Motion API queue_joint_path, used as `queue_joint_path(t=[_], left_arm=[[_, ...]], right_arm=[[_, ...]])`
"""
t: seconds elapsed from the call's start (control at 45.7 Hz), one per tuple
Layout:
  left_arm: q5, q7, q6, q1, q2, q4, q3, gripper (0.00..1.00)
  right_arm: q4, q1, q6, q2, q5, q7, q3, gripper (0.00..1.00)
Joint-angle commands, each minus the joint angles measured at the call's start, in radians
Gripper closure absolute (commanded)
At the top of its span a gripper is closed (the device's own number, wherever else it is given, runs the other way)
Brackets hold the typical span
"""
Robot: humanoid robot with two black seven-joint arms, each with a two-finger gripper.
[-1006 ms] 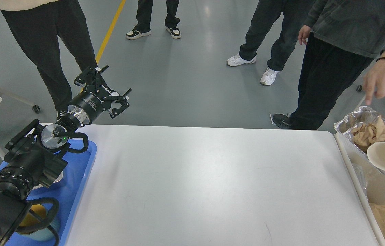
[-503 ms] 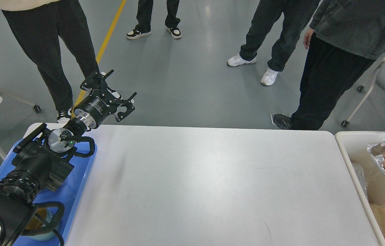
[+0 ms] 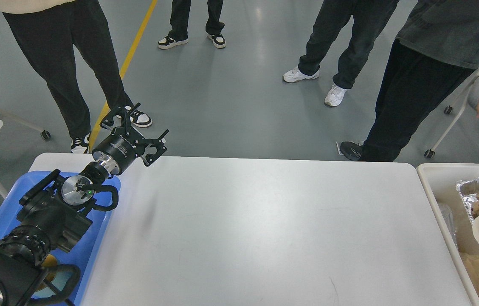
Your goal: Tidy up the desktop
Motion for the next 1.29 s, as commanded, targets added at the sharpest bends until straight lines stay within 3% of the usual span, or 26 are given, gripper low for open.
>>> queue_joint_path(t=[0.0, 0.022, 0.044, 0.087, 0.109, 0.569, 0.744, 0.897, 1.006, 1.072, 1.159, 1.269], left_arm=[[-0.001, 0.000, 0.000, 0.003, 0.003, 0.000, -0.001, 0.04], [-0.001, 0.000, 0.000, 0.003, 0.003, 0.000, -0.001, 0.04], [-0.001, 0.000, 0.000, 0.003, 0.003, 0.000, -0.001, 0.04], [-0.001, 0.000, 0.000, 0.003, 0.002, 0.000, -0.001, 0.04], [-0.001, 0.000, 0.001, 0.003, 0.002, 0.000, -0.001, 0.04], [0.000, -0.011, 0.001, 0.003, -0.008, 0.000, 0.007, 0.04], [0.002, -0.013, 0.001, 0.003, -0.008, -0.001, 0.015, 0.04], [0.005, -0.013, -0.002, 0.003, -0.006, -0.001, 0.019, 0.04], [0.006, -0.013, 0.000, 0.003, 0.000, -0.001, 0.018, 0.04], [0.008, -0.013, 0.001, 0.003, 0.002, -0.001, 0.018, 0.04], [0.009, -0.013, 0.003, 0.003, 0.011, 0.000, 0.018, 0.04], [0.011, -0.019, 0.003, 0.004, 0.012, 0.000, 0.019, 0.04]], right_arm=[[0.000, 0.000, -0.027, 0.010, 0.001, -0.001, 0.000, 1.00], [0.000, 0.000, -0.029, 0.013, 0.001, -0.001, 0.000, 0.97], [0.000, 0.000, -0.029, 0.013, 0.001, -0.001, 0.000, 0.79], [0.000, 0.000, -0.032, 0.015, 0.009, -0.001, 0.000, 0.17], [0.000, 0.000, -0.032, 0.015, 0.016, -0.001, 0.002, 0.02], [0.003, 0.003, -0.030, 0.007, 0.076, 0.014, 0.050, 0.00], [0.023, 0.127, -0.001, 0.002, 0.214, 0.063, 0.287, 0.00], [0.095, 0.216, 0.138, 0.016, 0.294, 0.093, 0.491, 0.00], [0.175, 0.224, 0.185, 0.070, 0.303, 0.143, 0.578, 0.00], [0.198, 0.224, 0.203, 0.132, 0.303, 0.204, 0.589, 0.00], [0.198, 0.218, 0.301, 0.191, 0.303, 0.284, 0.594, 0.00], [0.180, 0.210, 0.372, 0.245, 0.303, 0.323, 0.595, 0.00]])
